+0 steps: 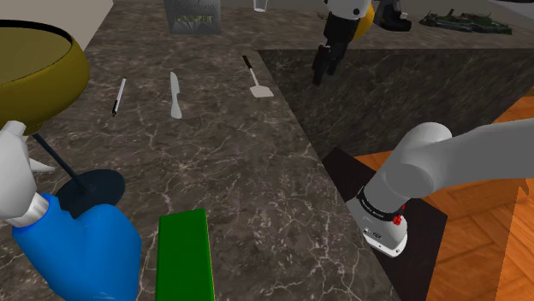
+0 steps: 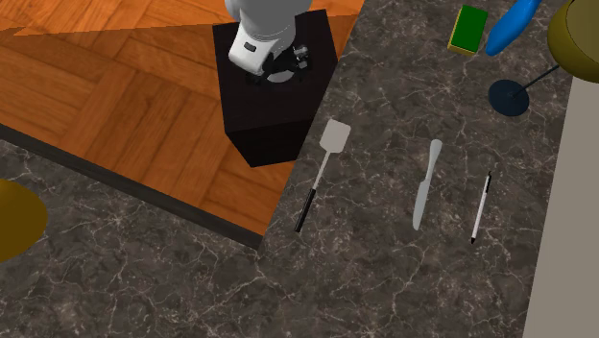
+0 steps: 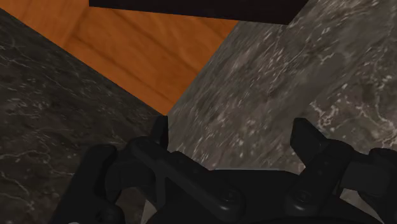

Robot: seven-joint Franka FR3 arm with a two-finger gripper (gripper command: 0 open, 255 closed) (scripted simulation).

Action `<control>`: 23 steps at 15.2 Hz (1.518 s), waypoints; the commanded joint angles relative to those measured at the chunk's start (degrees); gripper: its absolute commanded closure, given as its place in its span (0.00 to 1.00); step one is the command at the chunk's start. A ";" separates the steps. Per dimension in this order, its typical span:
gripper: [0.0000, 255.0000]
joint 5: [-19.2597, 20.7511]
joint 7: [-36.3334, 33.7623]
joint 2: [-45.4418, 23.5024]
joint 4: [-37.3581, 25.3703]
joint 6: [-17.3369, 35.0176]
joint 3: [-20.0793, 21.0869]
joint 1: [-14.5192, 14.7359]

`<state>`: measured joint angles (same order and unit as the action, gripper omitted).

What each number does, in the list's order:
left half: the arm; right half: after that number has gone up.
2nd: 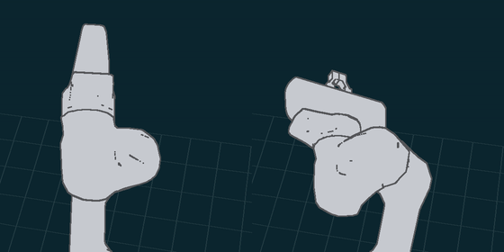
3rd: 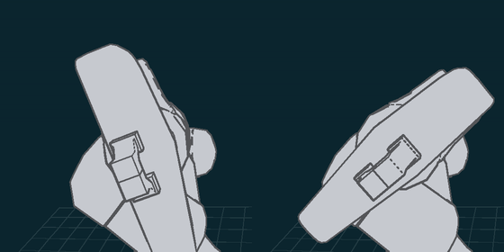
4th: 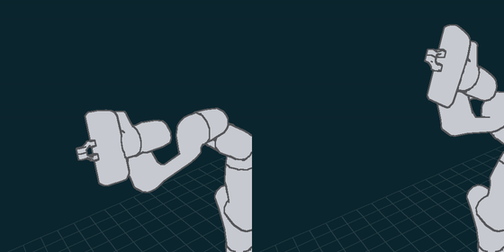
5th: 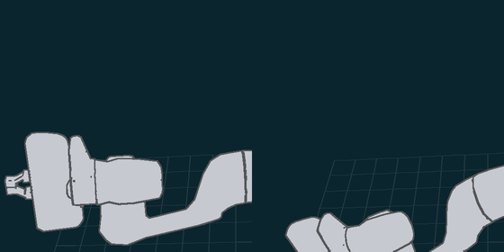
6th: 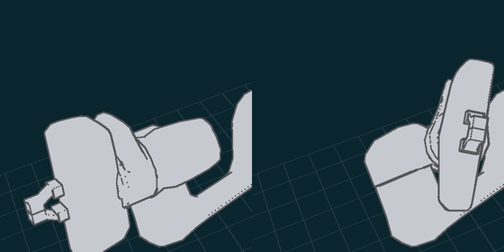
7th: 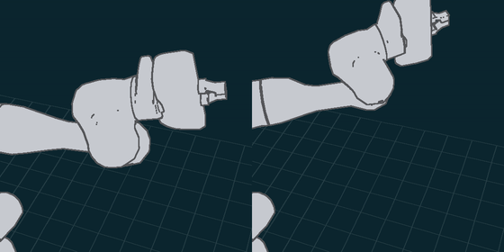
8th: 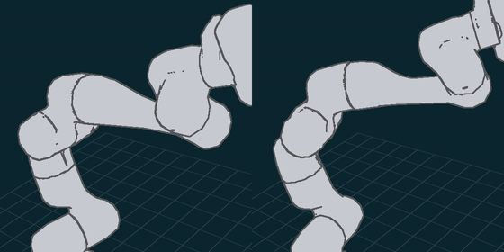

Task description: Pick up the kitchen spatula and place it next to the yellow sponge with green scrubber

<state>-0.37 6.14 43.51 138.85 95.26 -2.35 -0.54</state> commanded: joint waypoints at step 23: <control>0.00 1.73 -44.51 -38.26 -27.31 14.13 13.66 -5.82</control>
<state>1.29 -38.28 5.48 111.03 108.63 11.35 -6.30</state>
